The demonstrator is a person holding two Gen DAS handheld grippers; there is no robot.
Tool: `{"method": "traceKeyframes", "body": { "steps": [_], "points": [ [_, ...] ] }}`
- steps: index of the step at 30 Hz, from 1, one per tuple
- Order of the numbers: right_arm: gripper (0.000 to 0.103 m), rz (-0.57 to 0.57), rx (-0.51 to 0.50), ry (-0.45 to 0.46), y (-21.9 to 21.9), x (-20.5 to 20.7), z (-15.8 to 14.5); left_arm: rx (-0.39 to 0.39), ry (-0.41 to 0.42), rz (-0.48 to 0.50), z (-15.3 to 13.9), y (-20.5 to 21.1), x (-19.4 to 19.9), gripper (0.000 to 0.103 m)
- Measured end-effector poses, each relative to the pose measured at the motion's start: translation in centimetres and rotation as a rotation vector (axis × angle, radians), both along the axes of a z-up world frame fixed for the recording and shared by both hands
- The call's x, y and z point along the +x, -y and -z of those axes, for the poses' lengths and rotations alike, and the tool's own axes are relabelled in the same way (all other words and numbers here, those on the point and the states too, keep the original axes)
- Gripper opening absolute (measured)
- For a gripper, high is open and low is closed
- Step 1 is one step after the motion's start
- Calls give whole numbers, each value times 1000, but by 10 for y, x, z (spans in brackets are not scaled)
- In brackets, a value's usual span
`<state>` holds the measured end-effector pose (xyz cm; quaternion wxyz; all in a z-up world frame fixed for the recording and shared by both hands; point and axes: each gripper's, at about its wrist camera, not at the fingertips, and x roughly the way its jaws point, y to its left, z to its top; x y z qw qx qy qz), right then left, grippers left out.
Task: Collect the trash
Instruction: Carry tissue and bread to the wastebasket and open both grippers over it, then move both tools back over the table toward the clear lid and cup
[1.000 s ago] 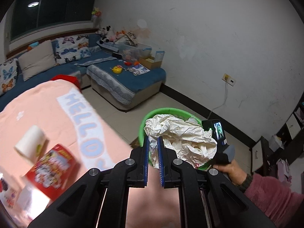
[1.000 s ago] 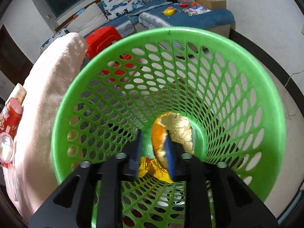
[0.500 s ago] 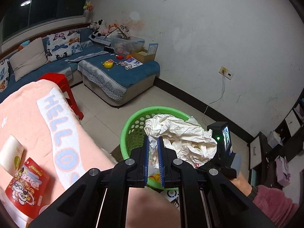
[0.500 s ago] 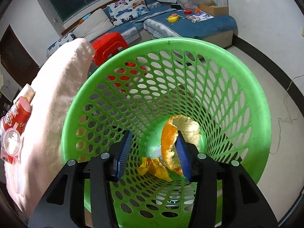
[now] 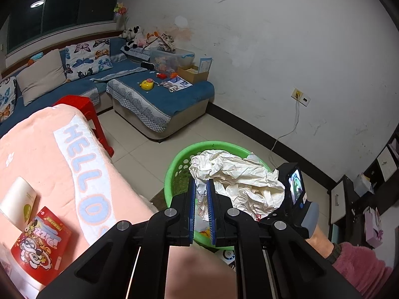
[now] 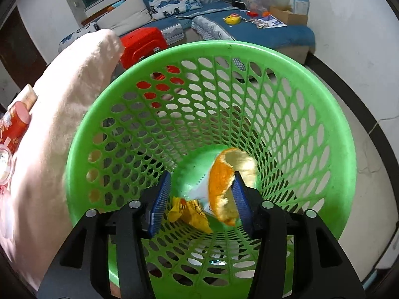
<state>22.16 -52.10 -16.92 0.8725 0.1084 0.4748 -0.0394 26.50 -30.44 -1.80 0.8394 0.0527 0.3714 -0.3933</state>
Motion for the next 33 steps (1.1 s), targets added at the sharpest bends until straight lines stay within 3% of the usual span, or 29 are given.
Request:
{"method": "traceKeyframes", "body": {
  "steps": [3, 10, 13, 20, 24, 28, 33],
  "points": [
    [60, -15, -10, 21, -1, 1, -10, -6, -4, -10, 0, -4, 2, 9],
    [61, 6, -32, 53, 2, -1, -29, 10, -13, -6, 3, -4, 6, 9],
    [71, 44, -47, 67, 8, -14, -38, 45, -22, 5, 9, 7, 7, 9],
    [71, 88, -36, 139, 28, -54, -60, 146, -51, 22, 33, 46, 13, 10],
    [71, 101, -25, 164, 34, -70, -65, 162, -93, 30, 47, 63, 18, 13],
    [71, 104, -10, 177, 34, -78, -67, 170, -105, 26, 56, 68, 15, 35],
    [71, 62, -2, 187, 18, -84, -70, 129, -93, 28, 45, 52, 5, 40]
  ]
}}
